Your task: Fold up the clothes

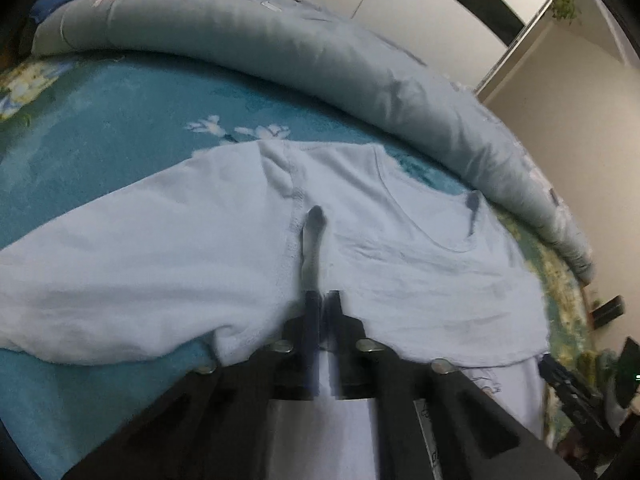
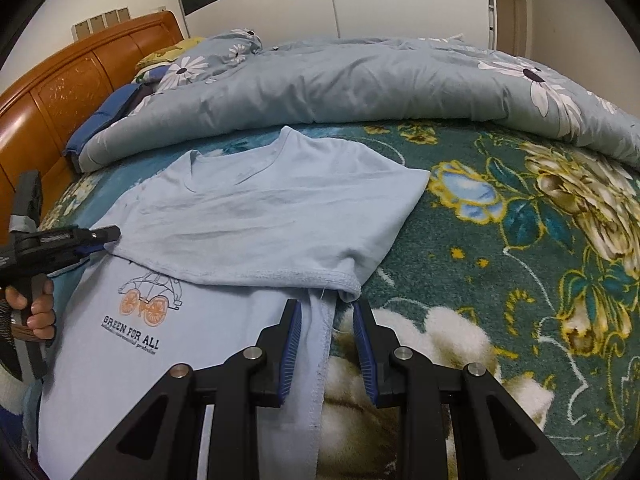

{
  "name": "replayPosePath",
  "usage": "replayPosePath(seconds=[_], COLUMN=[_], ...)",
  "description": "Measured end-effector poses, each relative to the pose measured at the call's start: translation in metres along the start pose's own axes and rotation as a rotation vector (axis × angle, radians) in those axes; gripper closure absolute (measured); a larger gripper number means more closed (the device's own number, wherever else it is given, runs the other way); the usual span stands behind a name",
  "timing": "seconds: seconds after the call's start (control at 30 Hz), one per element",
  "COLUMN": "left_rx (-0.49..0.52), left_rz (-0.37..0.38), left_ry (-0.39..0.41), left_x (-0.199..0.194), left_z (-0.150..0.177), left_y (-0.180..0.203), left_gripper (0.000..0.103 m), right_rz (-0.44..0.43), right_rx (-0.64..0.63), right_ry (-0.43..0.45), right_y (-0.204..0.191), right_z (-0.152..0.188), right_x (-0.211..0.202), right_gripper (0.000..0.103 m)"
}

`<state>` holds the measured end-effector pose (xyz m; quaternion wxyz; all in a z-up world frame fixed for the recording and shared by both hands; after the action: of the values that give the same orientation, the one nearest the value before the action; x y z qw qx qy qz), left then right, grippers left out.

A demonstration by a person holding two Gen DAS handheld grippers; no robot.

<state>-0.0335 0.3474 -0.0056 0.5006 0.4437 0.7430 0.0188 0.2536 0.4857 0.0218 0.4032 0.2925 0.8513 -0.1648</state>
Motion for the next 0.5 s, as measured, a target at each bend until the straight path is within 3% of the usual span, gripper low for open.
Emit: replayPosePath(seconds=[0.1, 0.27, 0.33, 0.4, 0.5], left_rx=[0.042, 0.083, 0.104, 0.114, 0.076], left_rz=[-0.016, 0.025, -0.013, -0.058, -0.099], left_ry=[0.057, 0.208, 0.245, 0.253, 0.179], left_x=[-0.008, -0.056, -0.068, -0.069, -0.049], left_z=[-0.006, -0.031, -0.039, -0.040, -0.034], left_y=[0.013, 0.027, 0.025, 0.016, -0.007], left_gripper=[0.101, 0.101, 0.101, 0.101, 0.101], right_rz=[0.008, 0.014, 0.023, 0.021, 0.031], right_rx=[0.000, 0.034, 0.050, 0.066, 0.085], right_ry=[-0.006, 0.008, 0.015, 0.019, 0.018], right_y=[0.000, 0.003, 0.004, 0.006, 0.008], right_z=[-0.001, -0.006, -0.008, -0.010, -0.011], right_x=[0.003, 0.009, 0.011, 0.012, 0.015], right_gripper=[0.073, 0.073, 0.073, 0.073, 0.073])
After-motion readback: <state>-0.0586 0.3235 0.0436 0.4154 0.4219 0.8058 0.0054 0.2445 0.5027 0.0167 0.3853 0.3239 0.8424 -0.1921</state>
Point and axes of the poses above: each gripper's, at about its wrist camera, not at the fingertips, and x roughly the way its jaws point, y to its right, z to its underside, the point moved 3 cm from there along x, roughly the way its jaws point, and after that the axes turned 6 degrees about z, right-handed, at the moved point
